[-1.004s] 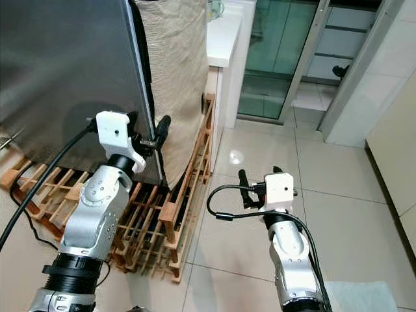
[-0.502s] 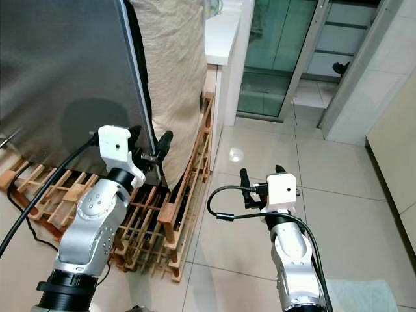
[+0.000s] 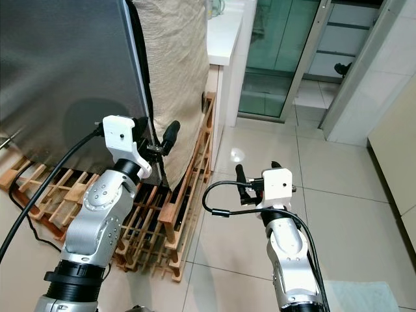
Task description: Restocking fridge
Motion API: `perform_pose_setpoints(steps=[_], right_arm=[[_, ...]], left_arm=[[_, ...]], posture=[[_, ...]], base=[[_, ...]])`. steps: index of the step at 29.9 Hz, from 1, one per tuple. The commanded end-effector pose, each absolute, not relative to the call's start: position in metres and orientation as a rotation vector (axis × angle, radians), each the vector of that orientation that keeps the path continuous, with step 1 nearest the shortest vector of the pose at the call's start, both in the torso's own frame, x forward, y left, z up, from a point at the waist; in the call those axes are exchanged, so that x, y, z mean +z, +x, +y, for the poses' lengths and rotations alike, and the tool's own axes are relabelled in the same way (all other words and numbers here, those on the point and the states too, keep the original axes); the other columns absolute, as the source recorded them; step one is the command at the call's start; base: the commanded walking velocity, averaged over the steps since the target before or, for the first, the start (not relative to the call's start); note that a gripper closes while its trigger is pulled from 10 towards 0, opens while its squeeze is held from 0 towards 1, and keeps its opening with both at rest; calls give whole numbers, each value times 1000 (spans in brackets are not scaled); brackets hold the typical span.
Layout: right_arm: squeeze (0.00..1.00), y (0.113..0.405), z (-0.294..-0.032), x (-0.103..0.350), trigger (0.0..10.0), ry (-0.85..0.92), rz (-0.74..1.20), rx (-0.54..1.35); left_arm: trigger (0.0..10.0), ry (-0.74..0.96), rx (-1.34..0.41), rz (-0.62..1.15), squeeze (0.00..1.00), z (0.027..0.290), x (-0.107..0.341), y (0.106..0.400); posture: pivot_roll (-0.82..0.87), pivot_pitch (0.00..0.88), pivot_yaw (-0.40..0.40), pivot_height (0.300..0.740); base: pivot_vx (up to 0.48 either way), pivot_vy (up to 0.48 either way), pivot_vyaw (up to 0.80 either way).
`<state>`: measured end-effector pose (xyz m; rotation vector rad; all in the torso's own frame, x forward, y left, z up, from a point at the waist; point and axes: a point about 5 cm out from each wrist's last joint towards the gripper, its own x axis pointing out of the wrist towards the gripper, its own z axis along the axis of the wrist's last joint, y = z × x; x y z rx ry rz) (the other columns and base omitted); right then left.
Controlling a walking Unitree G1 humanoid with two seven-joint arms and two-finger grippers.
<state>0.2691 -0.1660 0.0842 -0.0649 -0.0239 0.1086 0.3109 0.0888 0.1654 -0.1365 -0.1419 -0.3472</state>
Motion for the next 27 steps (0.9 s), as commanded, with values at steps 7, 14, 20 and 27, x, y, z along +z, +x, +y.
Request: perform_pose_setpoints(steps=[7,14,20,27], right_arm=[[0,270,-173,72,10000,-64,7,106],[0,271,-181,55,10000,-62,55,110],[0,273,-184,48,10000,-64,76,127],[0,276,-187,42,10000,-62,88,137]], left_arm=[[10000,-112,-314,-162,0,81,175,324],[10000,-116,-406,-140,0,53,180,337],[10000,-192,-666,-167,0,10,191,338],[10000,-333,-968,-194,0,-44,213,321]], posture=[[-78,0,20,740],[-86,0,18,740],[-95,0,18,740],[-107,0,18,740]], base=[[0,0,0],[0,0,0],[0,0,0],[0,0,0]])
